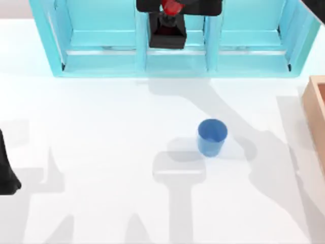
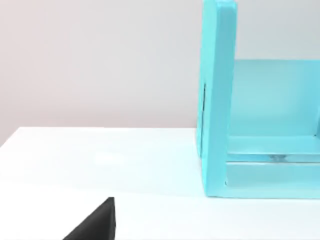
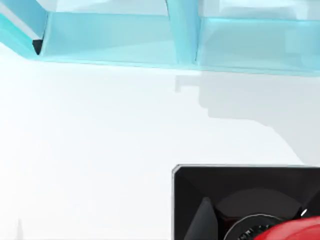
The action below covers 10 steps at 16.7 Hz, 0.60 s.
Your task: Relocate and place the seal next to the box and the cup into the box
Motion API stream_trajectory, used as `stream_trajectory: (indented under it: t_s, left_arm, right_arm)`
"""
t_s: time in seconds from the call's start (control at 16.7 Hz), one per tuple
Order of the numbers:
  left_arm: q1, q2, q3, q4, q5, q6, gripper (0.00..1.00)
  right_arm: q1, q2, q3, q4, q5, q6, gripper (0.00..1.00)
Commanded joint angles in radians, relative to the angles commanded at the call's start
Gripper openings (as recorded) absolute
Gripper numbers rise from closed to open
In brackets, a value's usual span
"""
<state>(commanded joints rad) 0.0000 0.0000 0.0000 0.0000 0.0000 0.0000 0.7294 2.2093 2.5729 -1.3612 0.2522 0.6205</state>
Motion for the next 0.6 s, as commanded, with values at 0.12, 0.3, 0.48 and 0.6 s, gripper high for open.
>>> stream_trajectory:
  t_s: [0.12,0.3,0.48,0.6]
  left_arm:
    - [0.000,0.000,0.000,0.000,0.000,0.000,1.00]
    - [0.000,0.000,0.000,0.000,0.000,0.000,1.00]
    - [0.000,0.000,0.000,0.000,0.000,0.000,1.00]
    - [0.000,0.000,0.000,0.000,0.000,0.000,1.00]
  right_arm:
    - [-0.025,-0.164,-0.274,0.084,-0.012,-0.028,0.00]
    - [-0.066,-0.396,-0.685,0.199,-0.024,-0.066,0.00]
    - [-0.106,-0.599,-1.046,0.301,-0.026,-0.097,0.00]
    - [-0.132,-0.718,-1.241,0.361,-0.025,-0.115,0.00]
